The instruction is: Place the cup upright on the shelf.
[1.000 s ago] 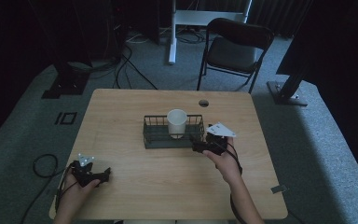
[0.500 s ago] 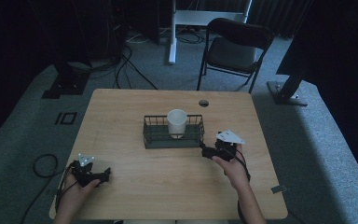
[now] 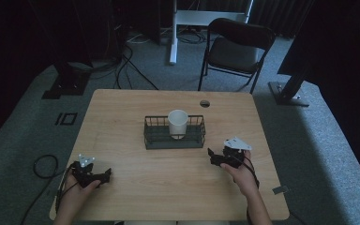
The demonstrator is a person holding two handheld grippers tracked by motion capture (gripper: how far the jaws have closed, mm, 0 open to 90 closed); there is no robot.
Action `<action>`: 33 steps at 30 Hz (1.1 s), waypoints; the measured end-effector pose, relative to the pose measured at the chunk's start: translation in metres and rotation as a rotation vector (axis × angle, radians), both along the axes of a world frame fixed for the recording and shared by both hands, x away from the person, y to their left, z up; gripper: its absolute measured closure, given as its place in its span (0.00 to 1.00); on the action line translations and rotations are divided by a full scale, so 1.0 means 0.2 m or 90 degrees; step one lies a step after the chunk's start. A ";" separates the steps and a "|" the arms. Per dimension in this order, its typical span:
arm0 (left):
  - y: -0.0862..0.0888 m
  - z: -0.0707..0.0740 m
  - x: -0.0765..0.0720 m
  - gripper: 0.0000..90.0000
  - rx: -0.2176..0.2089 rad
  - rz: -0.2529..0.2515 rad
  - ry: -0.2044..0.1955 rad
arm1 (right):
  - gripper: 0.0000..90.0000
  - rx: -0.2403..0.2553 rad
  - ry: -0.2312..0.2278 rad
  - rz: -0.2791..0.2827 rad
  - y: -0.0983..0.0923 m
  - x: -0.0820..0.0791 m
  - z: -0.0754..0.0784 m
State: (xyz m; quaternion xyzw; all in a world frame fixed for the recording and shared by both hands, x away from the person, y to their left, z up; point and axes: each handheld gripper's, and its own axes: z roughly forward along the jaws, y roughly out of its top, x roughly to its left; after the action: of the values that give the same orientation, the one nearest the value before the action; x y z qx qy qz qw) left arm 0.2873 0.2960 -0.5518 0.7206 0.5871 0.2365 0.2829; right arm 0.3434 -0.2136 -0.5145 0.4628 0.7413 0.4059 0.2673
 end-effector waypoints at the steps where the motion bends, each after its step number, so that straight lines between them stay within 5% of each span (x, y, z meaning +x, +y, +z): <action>1: 0.00 0.00 0.00 0.00 0.000 0.000 0.000 | 0.13 -0.002 0.004 -0.004 -0.01 0.00 -0.01; 18: 0.00 0.00 0.00 0.00 0.000 0.000 0.000 | 0.13 -0.004 0.071 -0.052 -0.22 -0.07 -0.12; 33: 0.00 0.00 0.00 0.00 0.000 0.000 0.000 | 0.13 -0.037 0.121 -0.091 -0.40 -0.10 -0.20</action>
State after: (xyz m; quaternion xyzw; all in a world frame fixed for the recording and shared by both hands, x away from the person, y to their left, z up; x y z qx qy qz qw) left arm 0.2873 0.2960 -0.5518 0.7206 0.5872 0.2364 0.2830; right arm 0.3242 -0.2944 -0.5538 0.5431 0.7398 0.3184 0.2376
